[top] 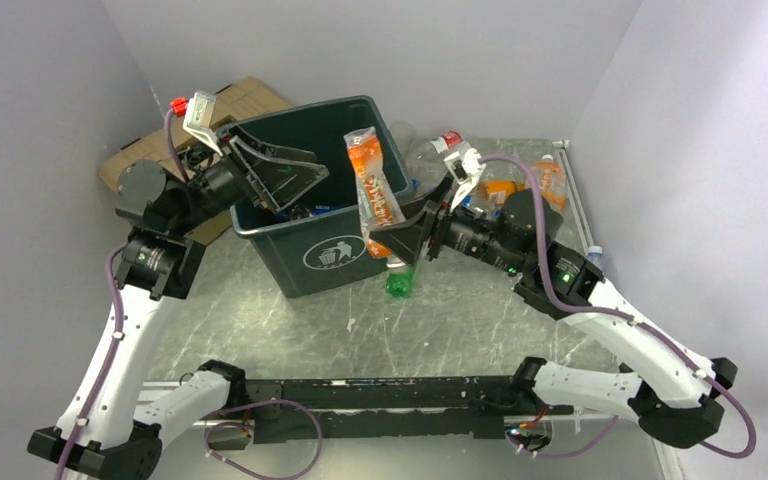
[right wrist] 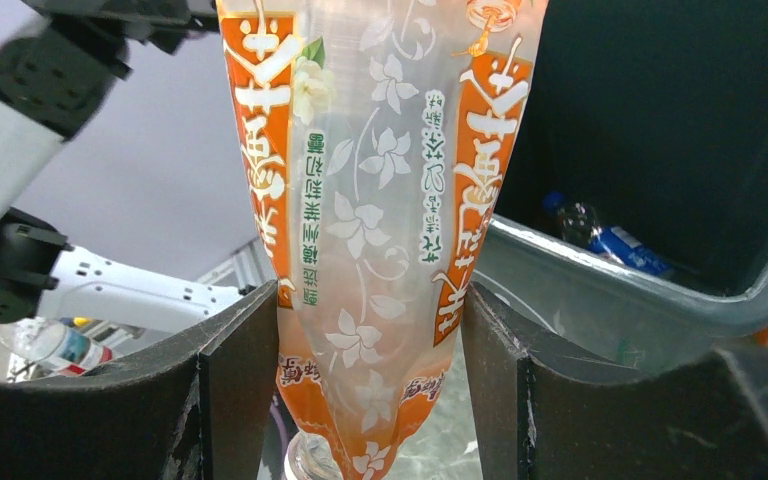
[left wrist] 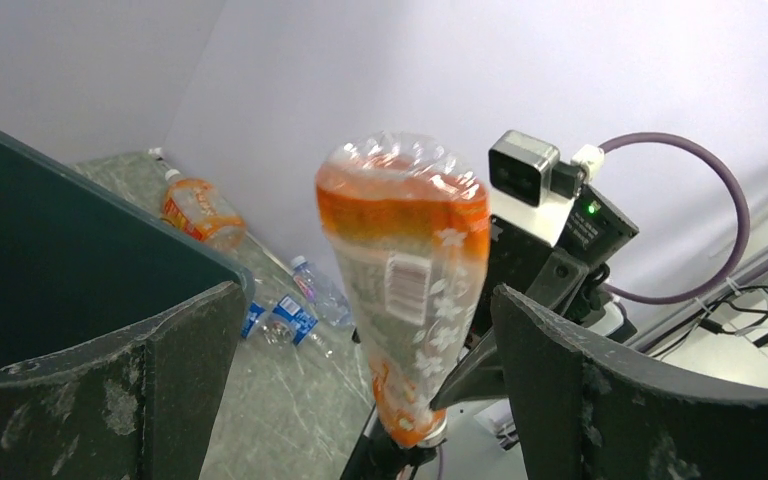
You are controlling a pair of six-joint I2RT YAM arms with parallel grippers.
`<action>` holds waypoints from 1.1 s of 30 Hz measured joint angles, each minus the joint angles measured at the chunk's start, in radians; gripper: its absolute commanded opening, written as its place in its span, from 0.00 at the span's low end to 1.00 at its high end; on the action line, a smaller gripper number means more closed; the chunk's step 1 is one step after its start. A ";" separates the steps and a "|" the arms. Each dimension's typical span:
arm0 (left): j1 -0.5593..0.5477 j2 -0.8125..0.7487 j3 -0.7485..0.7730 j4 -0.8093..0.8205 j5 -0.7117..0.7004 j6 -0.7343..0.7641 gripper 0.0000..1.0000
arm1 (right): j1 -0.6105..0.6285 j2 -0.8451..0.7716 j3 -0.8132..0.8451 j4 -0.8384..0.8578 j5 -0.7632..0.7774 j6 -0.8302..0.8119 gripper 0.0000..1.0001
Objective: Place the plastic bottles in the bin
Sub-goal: Pick up the plastic bottle at the center of the board.
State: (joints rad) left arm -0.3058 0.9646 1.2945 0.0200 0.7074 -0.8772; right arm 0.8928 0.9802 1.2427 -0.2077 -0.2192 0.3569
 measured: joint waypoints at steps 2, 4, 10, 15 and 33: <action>-0.006 0.000 0.005 -0.007 -0.015 0.011 1.00 | 0.041 0.022 0.015 -0.028 0.066 -0.013 0.45; -0.014 0.005 0.023 -0.027 -0.027 0.026 0.99 | 0.075 0.050 0.035 -0.048 0.122 -0.022 0.45; -0.064 0.013 0.079 -0.107 -0.086 0.089 1.00 | 0.179 0.130 0.098 -0.113 0.312 -0.045 0.45; -0.093 0.011 0.102 -0.184 -0.129 0.142 0.99 | 0.284 0.175 0.149 -0.142 0.451 -0.071 0.45; -0.109 0.014 0.101 -0.332 -0.211 0.205 0.17 | 0.442 0.285 0.245 -0.150 0.691 -0.180 0.51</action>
State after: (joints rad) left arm -0.4149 0.9783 1.3956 -0.3119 0.4965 -0.6724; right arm 1.3346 1.2655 1.4872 -0.3580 0.4717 0.1772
